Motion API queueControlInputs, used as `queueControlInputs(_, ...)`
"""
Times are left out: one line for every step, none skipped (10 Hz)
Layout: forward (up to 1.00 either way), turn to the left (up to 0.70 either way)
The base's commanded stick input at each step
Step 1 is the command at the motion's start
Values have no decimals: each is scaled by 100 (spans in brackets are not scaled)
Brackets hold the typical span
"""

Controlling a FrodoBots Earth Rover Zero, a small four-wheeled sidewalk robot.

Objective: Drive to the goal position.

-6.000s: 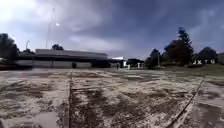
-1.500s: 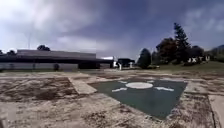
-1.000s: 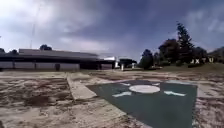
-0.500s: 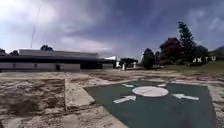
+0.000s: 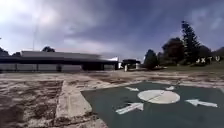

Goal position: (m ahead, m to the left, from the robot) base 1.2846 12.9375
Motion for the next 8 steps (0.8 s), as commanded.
queueControlInputs(70,11)
queueControlInputs(70,11)
queueControlInputs(70,22)
queueControlInputs(70,33)
queueControlInputs(70,35)
queueControlInputs(70,35)
queueControlInputs(70,35)
queueControlInputs(70,22)
